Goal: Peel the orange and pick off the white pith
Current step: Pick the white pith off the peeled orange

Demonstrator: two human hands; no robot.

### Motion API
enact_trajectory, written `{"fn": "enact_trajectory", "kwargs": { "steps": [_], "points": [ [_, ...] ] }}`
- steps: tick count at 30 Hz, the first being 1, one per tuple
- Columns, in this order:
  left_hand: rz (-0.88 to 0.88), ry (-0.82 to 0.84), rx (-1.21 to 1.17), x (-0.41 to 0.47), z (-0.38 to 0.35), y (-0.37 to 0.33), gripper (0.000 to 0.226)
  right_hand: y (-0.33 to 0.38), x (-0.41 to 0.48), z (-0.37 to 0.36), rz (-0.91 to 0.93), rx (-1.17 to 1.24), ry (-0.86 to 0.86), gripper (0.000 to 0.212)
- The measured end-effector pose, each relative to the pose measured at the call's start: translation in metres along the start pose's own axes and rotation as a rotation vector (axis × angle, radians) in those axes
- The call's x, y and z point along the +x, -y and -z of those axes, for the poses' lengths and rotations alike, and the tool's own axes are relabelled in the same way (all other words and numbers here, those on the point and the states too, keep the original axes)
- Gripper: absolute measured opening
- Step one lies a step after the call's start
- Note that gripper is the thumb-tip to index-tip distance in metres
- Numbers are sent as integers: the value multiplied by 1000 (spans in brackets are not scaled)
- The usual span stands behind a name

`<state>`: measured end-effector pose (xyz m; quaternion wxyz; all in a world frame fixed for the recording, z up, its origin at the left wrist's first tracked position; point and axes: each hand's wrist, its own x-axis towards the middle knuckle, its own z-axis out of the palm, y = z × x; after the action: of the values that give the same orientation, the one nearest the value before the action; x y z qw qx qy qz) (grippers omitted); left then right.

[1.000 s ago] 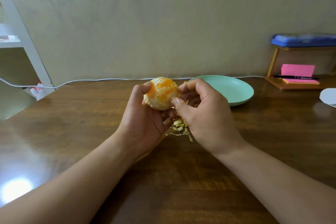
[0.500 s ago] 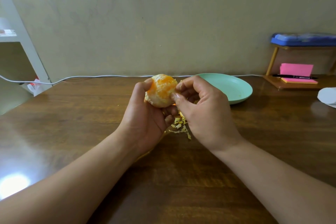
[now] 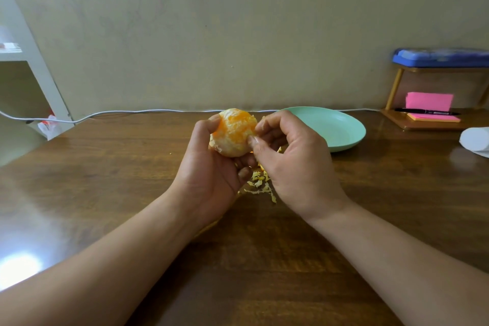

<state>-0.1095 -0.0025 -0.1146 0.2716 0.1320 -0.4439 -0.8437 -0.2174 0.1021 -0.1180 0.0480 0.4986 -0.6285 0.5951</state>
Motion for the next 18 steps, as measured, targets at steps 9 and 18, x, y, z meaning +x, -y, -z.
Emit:
{"fn": "enact_trajectory", "kwargs": {
  "steps": [9, 18],
  "points": [
    [-29, -43, 107, 0, -1, -1, 51, -2, 2, 3, 23, -41, 26, 10],
    [-105, -105, 188, 1, -4, 3, 42, -10, 6, 2, 89, -198, -22, 6]
  ]
}}
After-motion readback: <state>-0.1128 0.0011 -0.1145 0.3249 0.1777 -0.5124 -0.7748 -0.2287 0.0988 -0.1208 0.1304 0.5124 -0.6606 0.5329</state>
